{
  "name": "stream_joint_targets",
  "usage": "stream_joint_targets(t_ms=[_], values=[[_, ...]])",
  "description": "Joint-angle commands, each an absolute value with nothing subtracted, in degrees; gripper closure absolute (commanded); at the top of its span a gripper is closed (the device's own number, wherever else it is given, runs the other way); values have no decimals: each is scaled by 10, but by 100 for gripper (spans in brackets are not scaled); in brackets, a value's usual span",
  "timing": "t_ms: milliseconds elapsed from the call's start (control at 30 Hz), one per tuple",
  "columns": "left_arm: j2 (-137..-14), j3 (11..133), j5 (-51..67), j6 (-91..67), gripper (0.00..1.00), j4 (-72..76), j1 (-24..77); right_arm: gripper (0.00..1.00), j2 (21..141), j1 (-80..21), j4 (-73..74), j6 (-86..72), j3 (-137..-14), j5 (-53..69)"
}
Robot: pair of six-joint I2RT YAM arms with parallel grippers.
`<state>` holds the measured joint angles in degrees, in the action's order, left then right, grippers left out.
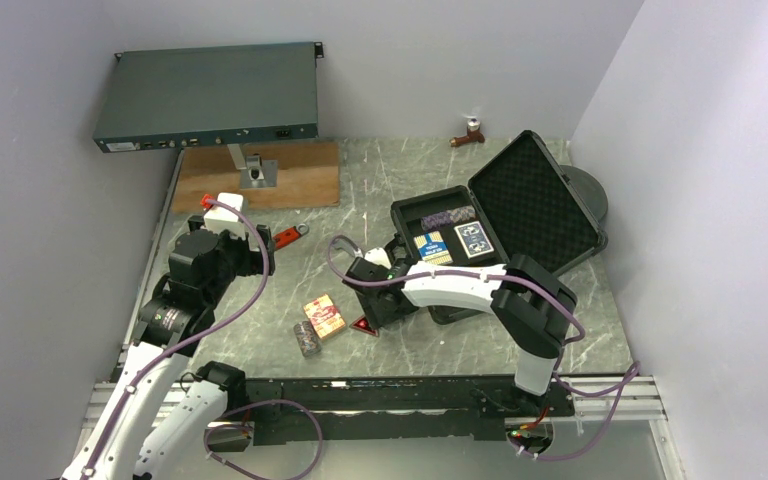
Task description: Pack up texas hold em set
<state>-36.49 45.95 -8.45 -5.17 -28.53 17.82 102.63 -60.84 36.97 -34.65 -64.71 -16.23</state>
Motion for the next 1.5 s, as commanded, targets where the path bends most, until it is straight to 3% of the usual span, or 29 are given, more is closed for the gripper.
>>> stream_joint_targets(t_ms=[0, 1133, 1467], values=[[-362, 467, -87, -50, 5, -279, 178, 70, 1003, -616, 382, -334, -675, -182], [-358, 467, -94, -50, 5, -280, 178, 70, 1003, -619, 415, -278, -810, -257], [-360, 466, -92, -50, 5, -279, 178, 70, 987, -573, 413, -251, -820, -278]])
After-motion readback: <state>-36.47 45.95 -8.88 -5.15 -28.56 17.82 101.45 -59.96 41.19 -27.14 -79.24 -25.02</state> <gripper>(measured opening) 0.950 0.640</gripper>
